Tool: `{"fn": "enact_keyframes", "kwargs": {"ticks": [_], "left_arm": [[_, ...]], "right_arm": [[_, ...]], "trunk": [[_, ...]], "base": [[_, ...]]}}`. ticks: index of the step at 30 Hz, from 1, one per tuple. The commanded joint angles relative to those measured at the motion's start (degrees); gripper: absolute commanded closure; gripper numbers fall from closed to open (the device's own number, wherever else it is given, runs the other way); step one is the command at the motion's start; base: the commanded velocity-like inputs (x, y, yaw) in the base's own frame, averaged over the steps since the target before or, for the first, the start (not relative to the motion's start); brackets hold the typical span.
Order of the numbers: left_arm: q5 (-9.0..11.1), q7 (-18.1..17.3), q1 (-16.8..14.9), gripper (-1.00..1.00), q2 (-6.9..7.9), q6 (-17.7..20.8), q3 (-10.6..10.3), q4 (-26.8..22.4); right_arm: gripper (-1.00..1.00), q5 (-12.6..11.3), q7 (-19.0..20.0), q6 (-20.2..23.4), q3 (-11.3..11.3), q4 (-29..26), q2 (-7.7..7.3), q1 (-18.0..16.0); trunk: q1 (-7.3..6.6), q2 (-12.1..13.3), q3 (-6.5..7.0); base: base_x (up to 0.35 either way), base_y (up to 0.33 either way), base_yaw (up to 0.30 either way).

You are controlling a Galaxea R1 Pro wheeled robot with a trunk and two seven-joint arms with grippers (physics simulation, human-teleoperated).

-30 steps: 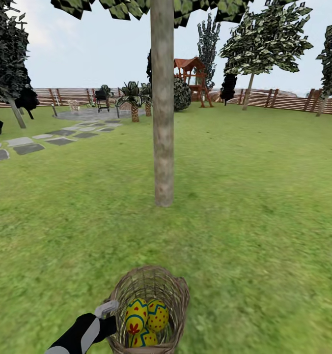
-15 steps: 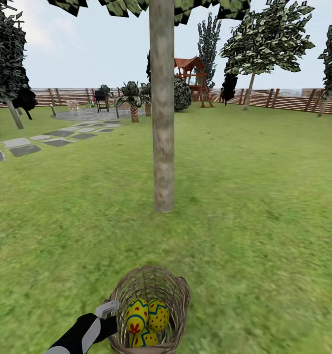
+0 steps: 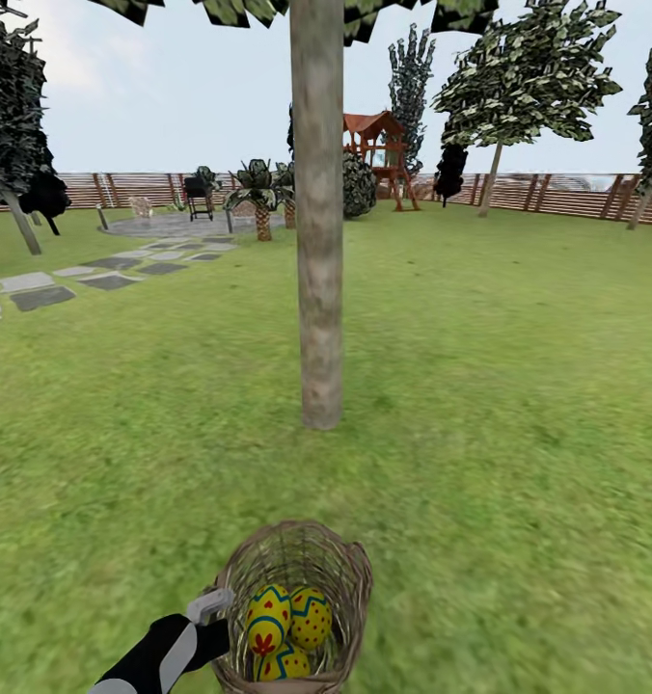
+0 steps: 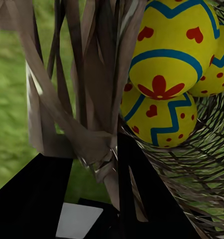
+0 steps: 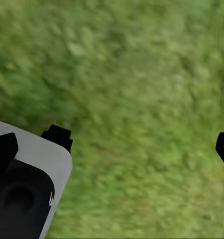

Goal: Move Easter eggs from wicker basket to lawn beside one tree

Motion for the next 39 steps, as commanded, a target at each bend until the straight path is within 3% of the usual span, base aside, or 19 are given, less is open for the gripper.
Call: {"fn": "enact_keyframes", "kwargs": {"ticks": [1,3,4,6,7,8,9,10,12,19,27,39], "left_arm": [[0.90,0.38,-0.02,1.00,-0.03,0.30,0.15,-0.18],[0.90,0.38,-0.02,1.00,0.04,0.30,0.15,-0.20],[0.90,0.39,-0.02,1.00,0.05,0.30,0.15,-0.21],[0.84,0.39,-0.02,1.00,0.06,0.30,0.15,-0.21],[0.85,0.39,-0.02,1.00,0.05,0.29,0.15,-0.21],[0.83,0.39,-0.02,1.00,0.05,-0.20,0.15,-0.21],[0.82,0.39,-0.02,1.00,0.07,-0.78,0.15,-0.21],[0.82,0.39,-0.02,1.00,0.07,-1.04,0.15,-0.21],[0.83,0.39,-0.02,1.00,0.05,-1.10,0.15,-0.27],[0.82,0.39,-0.02,1.00,0.05,-1.12,0.15,-0.38],[0.85,0.39,-0.02,1.00,0.05,-1.10,0.14,-0.31],[0.81,0.39,-0.02,1.00,0.05,-1.13,0.12,-0.30]], "right_arm": [[-1.00,0.37,0.08,-0.33,-0.53,-0.38,-0.22,-0.11],[-1.00,0.18,5.62,0.83,-0.72,-6.51,-0.25,-0.72],[-1.00,-0.91,11.44,5.16,-1.73,-12.44,-0.24,-0.99],[-1.00,-5.02,23.26,25.51,-5.06,-32.00,-1.79,-1.12],[-1.00,-5.62,30.53,33.95,-5.51,-40.88,-3.50,-1.13],[-1.00,-5.87,36.86,39.31,-6.15,-46.74,-5.39,-1.13],[-1.00,-5.94,40.81,41.40,-8.94,-49.99,-6.55,-1.13],[-1.00,-5.86,42.57,41.79,-13.76,-51.52,-7.03,-1.13],[-1.00,-5.67,42.73,41.63,-15.66,-52.54,-7.04,-1.13],[-1.00,-4.98,41.88,36.46,-15.40,-47.32,-6.84,-1.13],[-1.00,-5.18,41.84,36.21,-15.72,-46.86,-6.83,-1.13],[-1.00,-5.21,41.87,36.21,-15.72,-46.73,-6.84,-1.13]], "trunk": [[0.03,-0.03,-0.06],[0.03,-0.03,-0.06],[0.03,-0.03,-0.06],[0.03,-0.03,-0.06],[0.03,-0.03,-0.06],[0.03,-0.03,-0.06],[0.03,-0.03,-0.06],[0.03,-0.03,-0.06],[0.03,-0.03,-0.06],[0.03,-0.03,-0.06],[0.03,-0.03,-0.09],[0.03,-0.03,-0.91]], "base": [[0.322,0.000,0.000],[0.322,0.000,0.000],[0.322,0.000,0.000],[0.322,0.000,0.000],[0.322,0.000,0.000],[0.322,0.000,0.000],[0.322,0.000,0.000],[0.322,0.000,0.000],[0.322,0.000,0.000],[0.322,0.000,0.000],[0.322,0.000,0.010],[0.322,0.000,0.196]]}}
